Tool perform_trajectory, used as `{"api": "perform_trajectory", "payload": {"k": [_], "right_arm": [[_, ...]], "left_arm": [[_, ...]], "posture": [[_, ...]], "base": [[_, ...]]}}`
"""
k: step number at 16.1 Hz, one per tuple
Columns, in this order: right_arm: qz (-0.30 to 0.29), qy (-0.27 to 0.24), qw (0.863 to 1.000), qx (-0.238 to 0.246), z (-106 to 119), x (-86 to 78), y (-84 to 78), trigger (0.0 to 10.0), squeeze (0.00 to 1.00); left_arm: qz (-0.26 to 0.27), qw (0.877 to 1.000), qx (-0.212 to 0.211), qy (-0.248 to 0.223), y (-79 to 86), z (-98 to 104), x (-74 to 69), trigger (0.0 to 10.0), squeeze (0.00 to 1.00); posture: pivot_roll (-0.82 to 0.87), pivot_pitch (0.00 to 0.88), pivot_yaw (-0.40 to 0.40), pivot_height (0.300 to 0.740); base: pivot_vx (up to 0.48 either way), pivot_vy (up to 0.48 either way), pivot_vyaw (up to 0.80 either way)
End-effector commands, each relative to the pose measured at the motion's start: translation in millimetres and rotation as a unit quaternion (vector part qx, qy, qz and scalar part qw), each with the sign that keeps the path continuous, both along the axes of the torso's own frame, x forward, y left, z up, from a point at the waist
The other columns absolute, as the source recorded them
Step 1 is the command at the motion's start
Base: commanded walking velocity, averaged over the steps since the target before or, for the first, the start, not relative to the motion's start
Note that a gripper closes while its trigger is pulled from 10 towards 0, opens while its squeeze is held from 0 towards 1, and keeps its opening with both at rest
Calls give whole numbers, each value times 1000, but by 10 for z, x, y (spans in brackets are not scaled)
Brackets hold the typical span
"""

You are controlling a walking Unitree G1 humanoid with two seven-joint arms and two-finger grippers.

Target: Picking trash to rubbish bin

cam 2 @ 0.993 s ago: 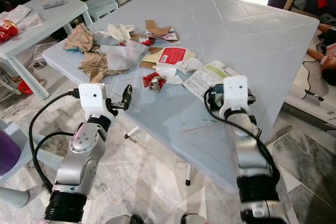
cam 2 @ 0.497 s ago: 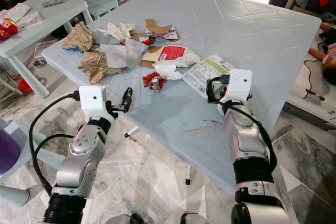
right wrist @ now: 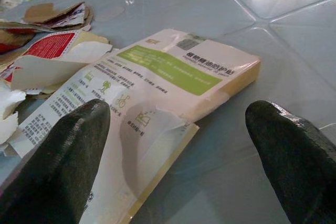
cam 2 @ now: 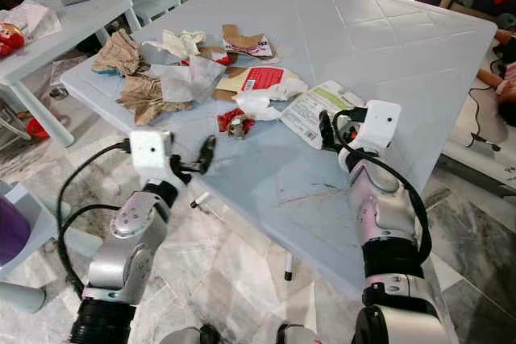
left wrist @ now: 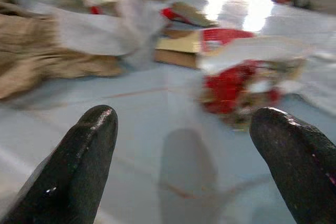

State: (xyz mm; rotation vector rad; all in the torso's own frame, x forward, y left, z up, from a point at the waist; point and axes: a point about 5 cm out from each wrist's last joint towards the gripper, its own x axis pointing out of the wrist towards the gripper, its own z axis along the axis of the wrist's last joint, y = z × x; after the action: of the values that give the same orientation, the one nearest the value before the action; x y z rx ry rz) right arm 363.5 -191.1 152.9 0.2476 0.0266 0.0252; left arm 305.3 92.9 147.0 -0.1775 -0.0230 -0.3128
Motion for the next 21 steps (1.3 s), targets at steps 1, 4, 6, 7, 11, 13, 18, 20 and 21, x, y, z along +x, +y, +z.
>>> {"api": "perform_trajectory", "payload": {"k": [1, 4, 6, 7, 11, 13, 18, 20, 21], "right_arm": [[2, 1, 1000, 10, 7, 10, 1, 10000, 0], [22, 20, 998, 47, -75, 29, 70, 10000, 0], [35, 25, 997, 66, -91, 41, 123, 10000, 0], [51, 25, 994, 90, -97, 51, 182, 10000, 0], [95, 33, 985, 140, -141, 68, 378, 10000, 0], [116, 38, 978, 170, -167, 63, 459, 10000, 0], [123, 41, 975, 182, -204, 50, 532, 0, 0], [121, 43, 975, 183, -222, 42, 522, 0, 0], [119, 44, 975, 183, -229, 41, 517, 0, 0]], "left_arm": [[-33, 999, -5, 8, -86, -6, -47, 10000, 0], [-112, 993, -15, 20, -281, -16, -161, 10000, 0], [-118, 993, -13, 24, -280, -21, -164, 10000, 0], [-132, 991, -12, 30, -289, -24, -179, 10000, 0], [-155, 987, -7, 38, -321, -27, -229, 10000, 0], [-160, 986, -7, 40, -325, -27, -239, 10000, 0], [-167, 985, -1, 45, -325, -34, -251, 10000, 0], [-170, 984, -1, 47, -338, -39, -252, 10000, 0], [-171, 984, -1, 48, -342, -39, -252, 10000, 0]], "posture": [[-3, 180, 19, 740], [2, 177, 20, 740], [5, 176, 20, 740], [5, 176, 20, 740], [16, 173, 19, 740], [16, 174, 20, 740], [13, 176, 24, 740], [10, 176, 25, 740], [8, 176, 26, 740]], "base": [[0, 0, 0], [0, 0, 0], [0, 0, 0], [0, 0, 0], [0, 0, 0], [0, 0, 0], [0, 0, 0], [0, 0, 0], [0, 0, 0]]}}
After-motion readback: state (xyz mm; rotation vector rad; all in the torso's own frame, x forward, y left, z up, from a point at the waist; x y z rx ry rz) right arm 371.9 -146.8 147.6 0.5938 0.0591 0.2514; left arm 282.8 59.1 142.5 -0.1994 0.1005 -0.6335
